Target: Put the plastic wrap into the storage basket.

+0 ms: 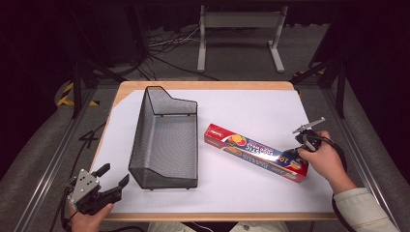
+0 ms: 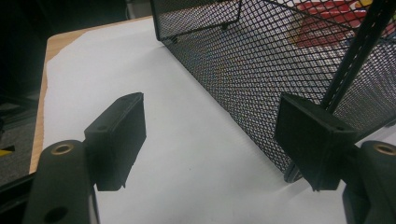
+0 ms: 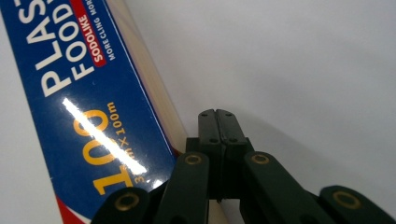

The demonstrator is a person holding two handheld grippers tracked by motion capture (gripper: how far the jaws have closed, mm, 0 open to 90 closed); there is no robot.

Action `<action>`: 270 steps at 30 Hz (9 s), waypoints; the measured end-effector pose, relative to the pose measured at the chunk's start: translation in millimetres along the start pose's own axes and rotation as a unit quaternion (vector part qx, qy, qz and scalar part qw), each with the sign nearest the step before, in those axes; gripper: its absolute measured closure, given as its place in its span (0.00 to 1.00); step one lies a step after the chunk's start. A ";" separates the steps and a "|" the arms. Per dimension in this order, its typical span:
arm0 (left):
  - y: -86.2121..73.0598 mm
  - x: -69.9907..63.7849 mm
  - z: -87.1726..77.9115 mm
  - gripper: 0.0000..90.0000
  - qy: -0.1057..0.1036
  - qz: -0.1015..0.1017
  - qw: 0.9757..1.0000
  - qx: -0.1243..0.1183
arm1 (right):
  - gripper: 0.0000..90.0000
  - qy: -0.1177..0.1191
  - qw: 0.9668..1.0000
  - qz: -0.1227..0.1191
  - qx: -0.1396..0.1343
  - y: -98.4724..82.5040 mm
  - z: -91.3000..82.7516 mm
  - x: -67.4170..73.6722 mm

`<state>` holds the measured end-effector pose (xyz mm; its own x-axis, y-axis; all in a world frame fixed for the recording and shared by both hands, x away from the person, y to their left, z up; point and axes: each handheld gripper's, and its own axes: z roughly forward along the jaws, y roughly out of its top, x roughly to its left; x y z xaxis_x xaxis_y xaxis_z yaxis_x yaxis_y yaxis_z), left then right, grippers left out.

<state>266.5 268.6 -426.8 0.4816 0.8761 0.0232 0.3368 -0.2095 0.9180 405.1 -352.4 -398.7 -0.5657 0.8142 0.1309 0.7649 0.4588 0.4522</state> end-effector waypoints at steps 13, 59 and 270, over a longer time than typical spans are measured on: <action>0.2 0.0 0.1 0.29 -0.001 0.000 1.000 -0.001 | 0.94 0.016 0.994 -0.001 -0.105 -13.1 -22.4 14.2; 0.5 0.3 0.3 0.28 -0.002 -0.001 1.000 -0.003 | 0.23 0.099 0.908 -0.136 -0.385 7.4 -20.6 88.5; 0.7 2.0 -2.9 0.29 -0.011 0.002 1.000 -0.019 | 0.44 0.071 0.993 0.096 -0.020 207.6 70.6 264.4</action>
<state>265.3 271.4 -424.9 0.4999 0.8659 0.0184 0.3043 -0.1954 0.9323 436.1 -16.8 -332.5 -0.4516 0.8250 0.3399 0.8511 0.2839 0.4417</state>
